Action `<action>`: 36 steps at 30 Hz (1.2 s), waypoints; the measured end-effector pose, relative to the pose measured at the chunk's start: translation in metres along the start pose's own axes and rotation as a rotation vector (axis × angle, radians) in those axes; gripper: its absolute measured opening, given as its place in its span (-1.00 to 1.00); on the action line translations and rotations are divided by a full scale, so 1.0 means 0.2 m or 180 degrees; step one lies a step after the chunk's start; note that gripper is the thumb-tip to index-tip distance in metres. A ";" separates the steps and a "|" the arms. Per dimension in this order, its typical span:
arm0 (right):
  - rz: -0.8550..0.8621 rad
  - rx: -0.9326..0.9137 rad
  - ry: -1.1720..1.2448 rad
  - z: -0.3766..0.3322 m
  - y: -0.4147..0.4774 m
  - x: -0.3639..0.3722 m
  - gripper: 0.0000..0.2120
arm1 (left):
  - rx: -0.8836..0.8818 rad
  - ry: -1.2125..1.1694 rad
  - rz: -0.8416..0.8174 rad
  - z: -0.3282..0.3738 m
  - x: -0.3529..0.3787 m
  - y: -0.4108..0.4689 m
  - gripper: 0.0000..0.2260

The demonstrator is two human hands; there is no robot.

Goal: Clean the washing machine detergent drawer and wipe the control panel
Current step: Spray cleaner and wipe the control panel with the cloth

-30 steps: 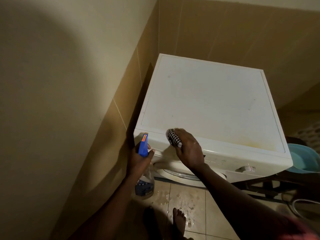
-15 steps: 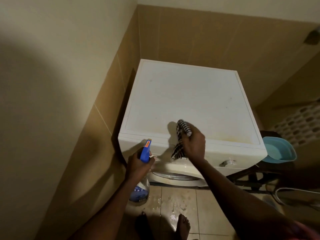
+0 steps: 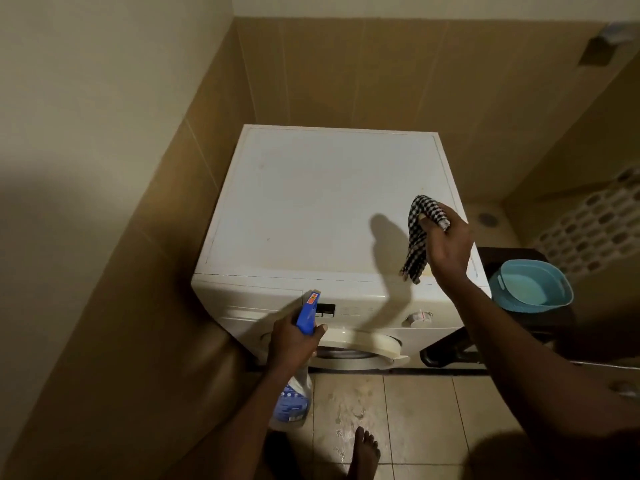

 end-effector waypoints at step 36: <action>-0.1123 -0.1848 -0.1500 0.24 -0.42 0.39 -0.69 | 0.0191 -0.0230 0.0136 -0.08 -0.09 0.00 -0.78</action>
Point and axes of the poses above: each hand's wrist, its own y-axis towards the middle knuckle, its own x-axis out of the palm, z = x × y, the point moved 3 cm from there along y, towards the middle knuckle, and after that the axes turned 7 degrees about -x, right-handed, at the moved point
